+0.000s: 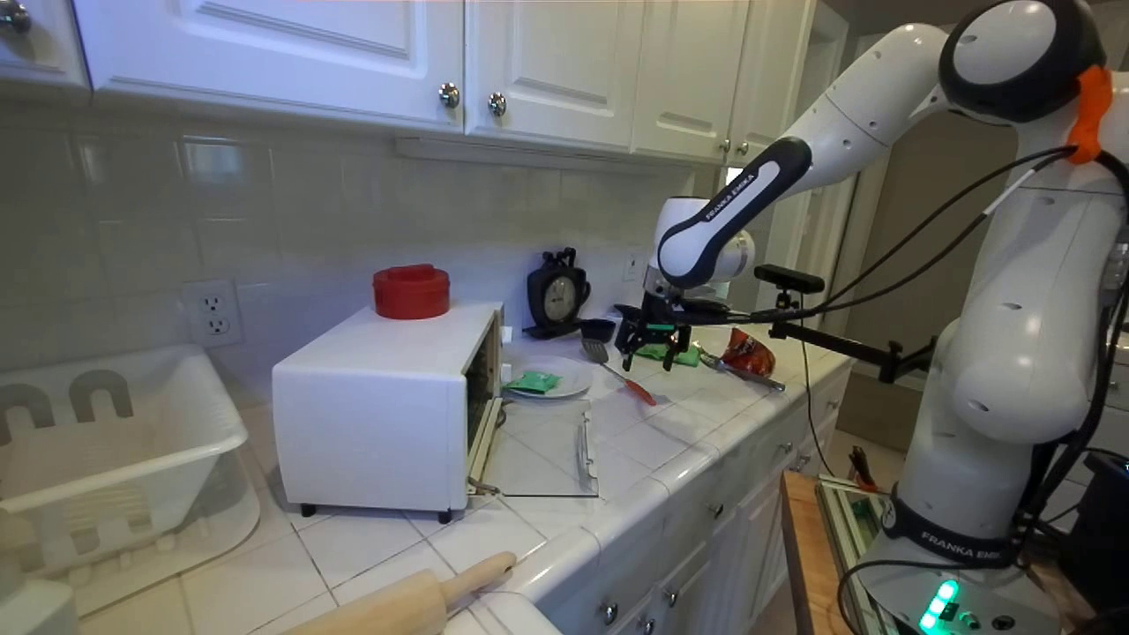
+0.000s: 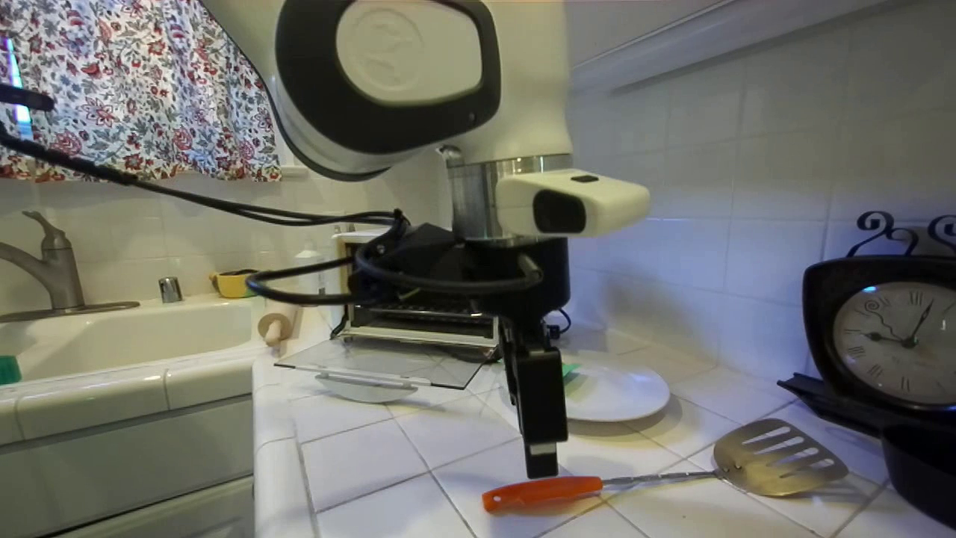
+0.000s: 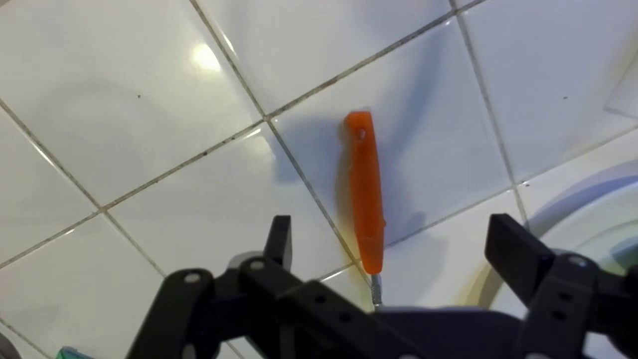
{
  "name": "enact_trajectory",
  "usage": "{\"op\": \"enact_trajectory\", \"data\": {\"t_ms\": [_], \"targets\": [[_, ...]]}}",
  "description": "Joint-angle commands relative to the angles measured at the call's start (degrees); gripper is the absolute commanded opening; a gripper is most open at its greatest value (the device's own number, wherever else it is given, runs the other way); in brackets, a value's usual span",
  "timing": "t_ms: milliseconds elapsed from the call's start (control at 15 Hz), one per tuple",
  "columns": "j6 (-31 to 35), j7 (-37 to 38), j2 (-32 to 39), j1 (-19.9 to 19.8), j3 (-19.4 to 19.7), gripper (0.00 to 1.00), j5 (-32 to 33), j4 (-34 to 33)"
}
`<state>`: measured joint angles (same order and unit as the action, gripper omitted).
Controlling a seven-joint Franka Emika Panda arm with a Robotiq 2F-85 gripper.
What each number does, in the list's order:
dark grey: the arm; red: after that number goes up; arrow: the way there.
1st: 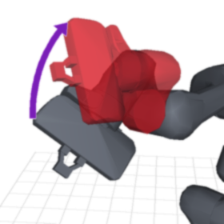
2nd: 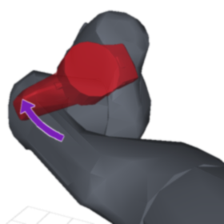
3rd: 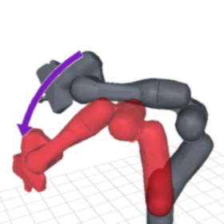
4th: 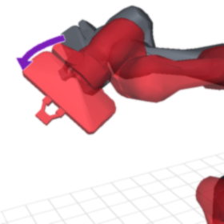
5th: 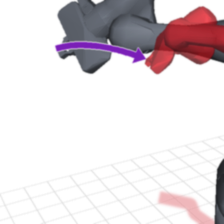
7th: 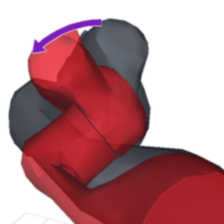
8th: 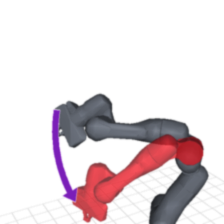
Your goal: Use the spatula to pick up the green packet and put it into the microwave
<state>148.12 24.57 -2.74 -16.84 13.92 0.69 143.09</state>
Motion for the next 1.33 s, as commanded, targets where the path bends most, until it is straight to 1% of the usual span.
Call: {"op": "enact_trajectory", "data": {"t_ms": [0, 267, 400, 800, 1267], "targets": [[0.28, -0.09, 0.46, 0.25, 0.28, 1.0, -0.03, -0.1], [0.31, -0.1, 0.44, 0.24, 0.29, 1.0, -0.04, -0.17], [0.31, -1.33, 1.45, 0.3, 0.45, 1.0, -1.63, -0.46], [1.54, -3.7, 3.49, 0.3, 1.07, 1.0, -3.58, -0.86], [0.96, -4.04, 6.81, 0.41, 1.21, 1.0, -3.86, -3.09]]}}
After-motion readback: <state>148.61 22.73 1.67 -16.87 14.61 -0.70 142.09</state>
